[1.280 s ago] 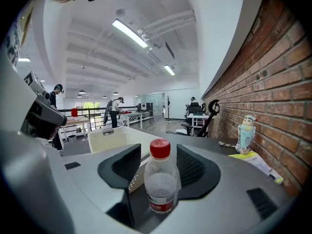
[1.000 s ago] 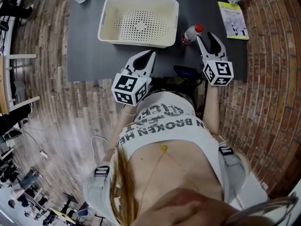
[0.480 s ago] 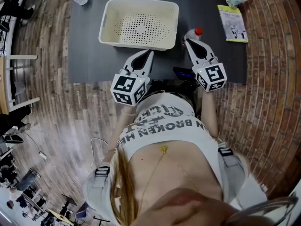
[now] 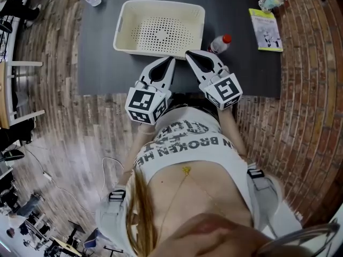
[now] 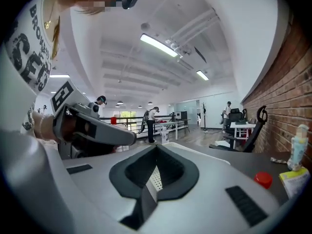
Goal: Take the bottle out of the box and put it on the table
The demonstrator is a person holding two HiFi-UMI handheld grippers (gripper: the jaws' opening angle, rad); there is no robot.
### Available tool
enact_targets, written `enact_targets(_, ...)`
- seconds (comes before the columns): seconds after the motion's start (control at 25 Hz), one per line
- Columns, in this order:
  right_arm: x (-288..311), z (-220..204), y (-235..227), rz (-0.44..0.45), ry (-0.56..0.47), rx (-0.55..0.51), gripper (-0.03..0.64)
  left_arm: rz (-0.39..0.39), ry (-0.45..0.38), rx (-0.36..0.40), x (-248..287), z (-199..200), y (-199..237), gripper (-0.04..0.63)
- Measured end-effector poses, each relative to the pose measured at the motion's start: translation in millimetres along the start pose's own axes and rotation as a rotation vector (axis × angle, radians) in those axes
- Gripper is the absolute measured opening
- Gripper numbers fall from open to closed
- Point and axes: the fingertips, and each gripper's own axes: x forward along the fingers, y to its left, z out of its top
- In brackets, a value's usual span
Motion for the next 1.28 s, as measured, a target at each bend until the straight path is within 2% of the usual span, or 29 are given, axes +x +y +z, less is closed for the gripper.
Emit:
enact_targets(0.2, 5.1, 18.3, 12.6, 0.021, -0.024, -0.040, 0.009, 0.023, -0.057, 0.058, -5.3, 14.9, 0.4, 0.003)
enact_targets(0.36, 4.9, 28.1, 15.4, 0.023, -0.047, -0.041, 0.009, 0.020, -0.074, 0.068, -6.8, 18.5, -0.8, 0.003)
enact_targets(1.28, 6.5, 30.8, 18.3, 0.036, -0.018, -0.043, 0.008, 0.002, -0.058, 0.061, -3.5, 13.4, -3.0, 0.003)
